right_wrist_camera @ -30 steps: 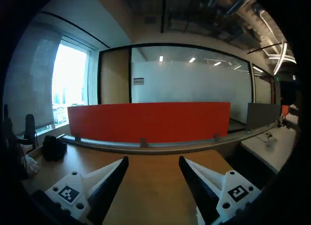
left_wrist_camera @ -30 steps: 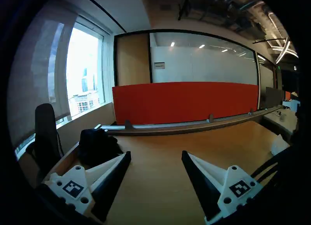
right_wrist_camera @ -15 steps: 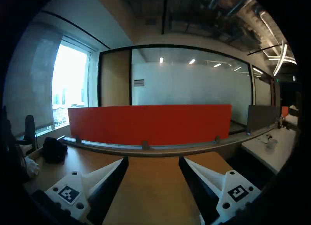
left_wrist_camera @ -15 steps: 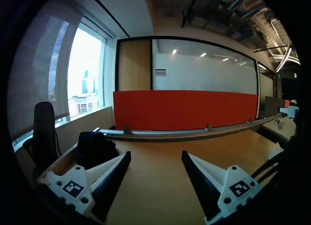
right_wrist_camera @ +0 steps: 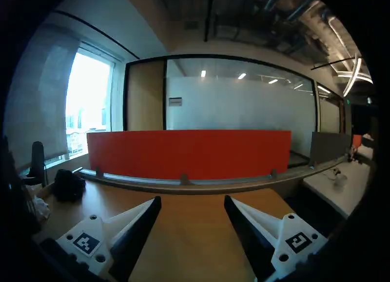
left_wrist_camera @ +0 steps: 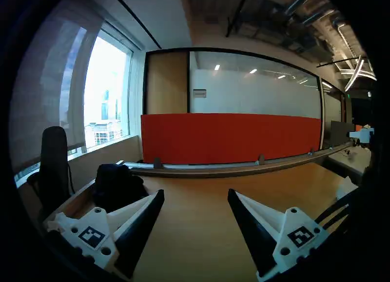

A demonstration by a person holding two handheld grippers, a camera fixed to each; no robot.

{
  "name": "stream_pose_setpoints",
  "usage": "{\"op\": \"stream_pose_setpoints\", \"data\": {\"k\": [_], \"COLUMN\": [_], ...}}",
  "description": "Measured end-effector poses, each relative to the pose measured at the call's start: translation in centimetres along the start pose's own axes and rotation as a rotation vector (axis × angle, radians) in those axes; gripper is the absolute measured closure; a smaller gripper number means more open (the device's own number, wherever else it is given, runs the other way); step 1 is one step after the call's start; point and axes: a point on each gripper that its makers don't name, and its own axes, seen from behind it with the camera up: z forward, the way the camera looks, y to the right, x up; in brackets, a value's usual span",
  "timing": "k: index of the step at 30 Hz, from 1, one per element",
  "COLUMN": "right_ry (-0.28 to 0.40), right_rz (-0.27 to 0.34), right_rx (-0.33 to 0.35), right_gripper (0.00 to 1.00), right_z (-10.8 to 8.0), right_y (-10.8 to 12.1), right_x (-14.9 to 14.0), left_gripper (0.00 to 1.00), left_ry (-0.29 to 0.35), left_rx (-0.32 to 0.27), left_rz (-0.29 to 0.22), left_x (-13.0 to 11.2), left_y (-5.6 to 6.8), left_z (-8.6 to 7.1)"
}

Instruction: Fold towel

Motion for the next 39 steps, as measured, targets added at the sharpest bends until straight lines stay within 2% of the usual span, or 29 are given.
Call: {"op": "stream_pose_setpoints", "data": {"k": [12,23,30,39], "right_ry": [0.021,0.019,0.025,0.036], "right_rz": [0.049,0.056,0.042,0.061], "right_rx": [0.005,-0.021,-0.022,-0.025], "right_gripper": [0.00,0.00,0.00,0.00], "right_z": [-0.4,-0.4,0.0,0.1], "right_y": [-1.3,-0.9,-1.4,-1.5], "right_x": [-0.8,-2.6,-3.5,-4.4], "left_gripper": [0.03,0.03,0.03,0.03], "left_ry": [0.062,0.102,0.119,0.125], "left_rx": [0.023,0.034,0.024,0.034], "left_rz": [0.059,0.056,0.031,0.015], "left_x": [-3.3,-6.5,-8.5,-11.0], "left_y": [-0.7,-1.1,-0.7,-0.8], "left_z": [0.8,1.0,1.5,1.9]}}
